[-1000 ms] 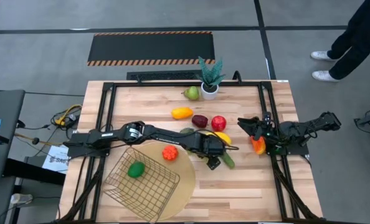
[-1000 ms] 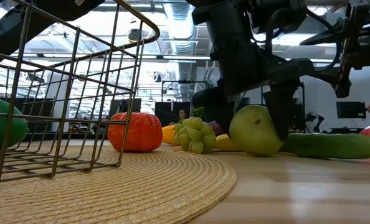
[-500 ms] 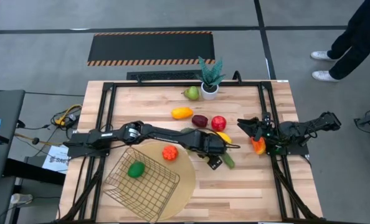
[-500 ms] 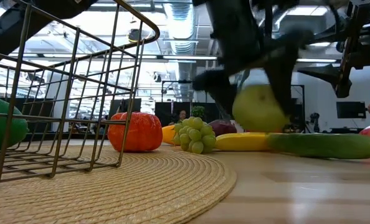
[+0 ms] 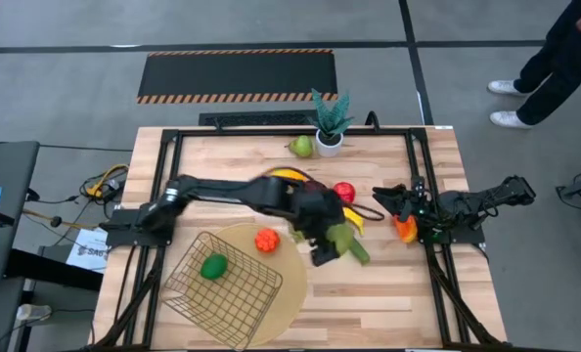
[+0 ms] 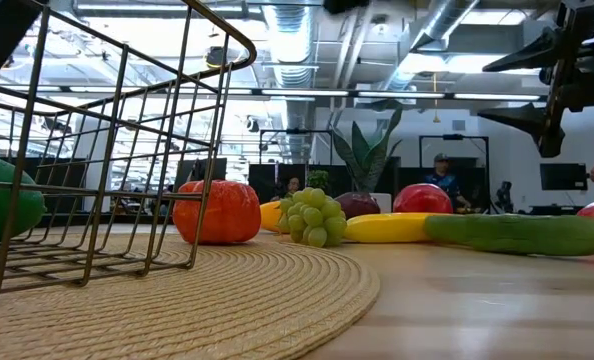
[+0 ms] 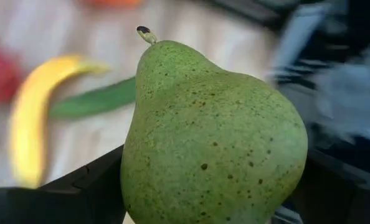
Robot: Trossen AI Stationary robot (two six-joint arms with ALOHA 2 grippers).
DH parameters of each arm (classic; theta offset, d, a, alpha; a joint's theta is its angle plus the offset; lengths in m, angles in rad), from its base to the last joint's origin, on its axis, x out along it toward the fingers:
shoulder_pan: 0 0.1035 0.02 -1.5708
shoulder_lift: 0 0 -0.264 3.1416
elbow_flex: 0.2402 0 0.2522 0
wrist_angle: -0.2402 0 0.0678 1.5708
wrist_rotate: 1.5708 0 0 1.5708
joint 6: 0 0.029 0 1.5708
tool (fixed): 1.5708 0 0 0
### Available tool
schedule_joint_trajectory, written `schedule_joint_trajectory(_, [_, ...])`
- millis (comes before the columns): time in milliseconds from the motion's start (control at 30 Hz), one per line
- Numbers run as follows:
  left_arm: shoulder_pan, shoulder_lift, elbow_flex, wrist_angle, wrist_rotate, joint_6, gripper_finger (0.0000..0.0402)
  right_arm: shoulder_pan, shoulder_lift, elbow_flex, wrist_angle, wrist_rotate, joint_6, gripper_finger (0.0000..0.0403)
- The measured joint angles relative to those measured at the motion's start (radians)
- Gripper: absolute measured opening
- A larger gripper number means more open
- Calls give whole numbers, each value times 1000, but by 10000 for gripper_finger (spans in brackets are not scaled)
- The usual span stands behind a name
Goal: Build produce basket
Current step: Put the bottom pear into the mesh basket
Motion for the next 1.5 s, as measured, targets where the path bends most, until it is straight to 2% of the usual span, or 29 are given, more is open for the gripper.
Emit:
schedule_joint_trajectory(67, [0, -57, 1, 9, 115, 60, 328, 0, 1, 0, -3, 0, 0, 311])
schedule_joint_trajectory(167, [0, -137, 1, 39, 339, 90, 329, 0, 1, 0, -10, 0, -1, 311])
schedule_joint_trajectory(233, [-2, -180, 1, 92, 430, 60, 329, 0, 3, 0, -10, -1, -1, 311])
schedule_joint_trajectory(300, [-7, -220, 0, 148, 441, 14, 329, 0, 6, 0, -12, -2, 0, 311])
schedule_joint_trajectory(433, [-23, -286, 0, 284, 401, -68, 330, 0, 13, 0, -11, -2, -1, 311])
schedule_joint_trajectory(500, [-41, -313, 1, 251, 335, -95, 333, 0, 17, 0, -13, -2, -1, 311])
schedule_joint_trajectory(667, [-135, -382, 1, -70, 134, -193, 339, 0, 19, 0, -12, -2, 0, 311])
schedule_joint_trajectory(767, [-214, -399, 1, -261, 0, -300, 340, 0, 19, 0, -12, -2, 0, 311])
schedule_joint_trajectory(900, [-336, -400, -2, -539, -127, -449, 341, 0, 19, 0, -12, -2, 0, 311])
schedule_joint_trajectory(1067, [-447, -409, -121, -529, -258, -534, 341, 0, 19, 0, -12, -2, 0, 311])
schedule_joint_trajectory(1167, [-479, -421, -221, -533, -252, -632, 341, 0, 19, 0, -12, -1, 0, 311])
schedule_joint_trajectory(1233, [-507, -421, -303, -529, -257, -756, 341, 0, 19, 0, -12, -1, 0, 311])
schedule_joint_trajectory(1500, [-547, -420, -591, -531, -175, -1375, 341, 0, 19, -1, -12, 0, 0, 311])
